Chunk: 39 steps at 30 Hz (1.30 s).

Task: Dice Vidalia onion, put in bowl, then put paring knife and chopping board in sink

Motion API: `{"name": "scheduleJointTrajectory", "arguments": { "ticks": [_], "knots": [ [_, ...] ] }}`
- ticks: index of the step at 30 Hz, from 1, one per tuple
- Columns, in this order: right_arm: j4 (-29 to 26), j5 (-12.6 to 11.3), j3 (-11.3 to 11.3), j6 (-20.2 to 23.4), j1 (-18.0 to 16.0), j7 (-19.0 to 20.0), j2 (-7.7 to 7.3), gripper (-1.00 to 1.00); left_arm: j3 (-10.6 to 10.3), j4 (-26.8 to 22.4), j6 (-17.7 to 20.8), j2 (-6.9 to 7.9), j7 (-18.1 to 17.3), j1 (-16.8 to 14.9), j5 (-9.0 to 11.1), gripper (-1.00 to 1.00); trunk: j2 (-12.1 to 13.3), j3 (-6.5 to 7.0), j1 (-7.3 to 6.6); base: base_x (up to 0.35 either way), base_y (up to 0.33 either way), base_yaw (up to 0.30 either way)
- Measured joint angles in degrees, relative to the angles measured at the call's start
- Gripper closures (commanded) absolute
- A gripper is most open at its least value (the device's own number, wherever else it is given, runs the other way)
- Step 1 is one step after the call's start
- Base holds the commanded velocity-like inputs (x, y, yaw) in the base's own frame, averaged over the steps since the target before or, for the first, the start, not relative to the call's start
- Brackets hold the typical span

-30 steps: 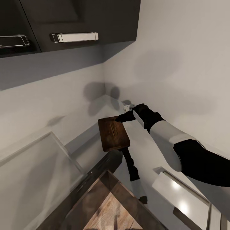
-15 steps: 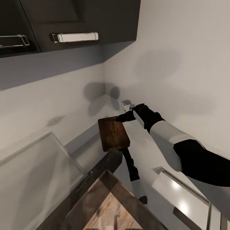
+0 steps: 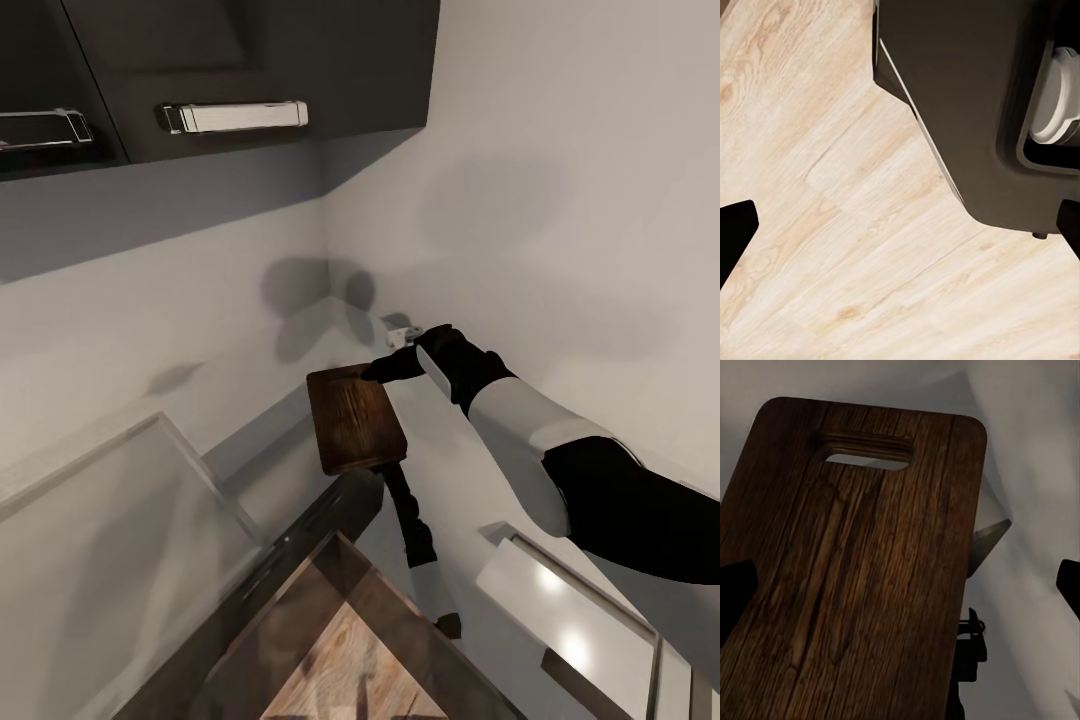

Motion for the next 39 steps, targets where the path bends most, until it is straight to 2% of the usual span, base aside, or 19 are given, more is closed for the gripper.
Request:
{"name": "scheduleJointTrajectory", "arguments": {
  "ticks": [14,39],
  "knots": [
    [0.0,0.9,0.0,0.0,0.0,-0.1,0.00,-1.00,0.0,-0.1,0.0,-0.04,0.0,0.0,-0.1,-1.00,0.0,0.00,0.00,0.000,0.000,0.000],
    [0.0,1.0,0.0,0.0,0.0,-0.1,0.00,-1.00,0.0,-0.1,0.0,-0.06,0.0,0.0,0.0,-1.00,0.0,0.00,0.00,0.001,0.000,0.000]
  ]
}}
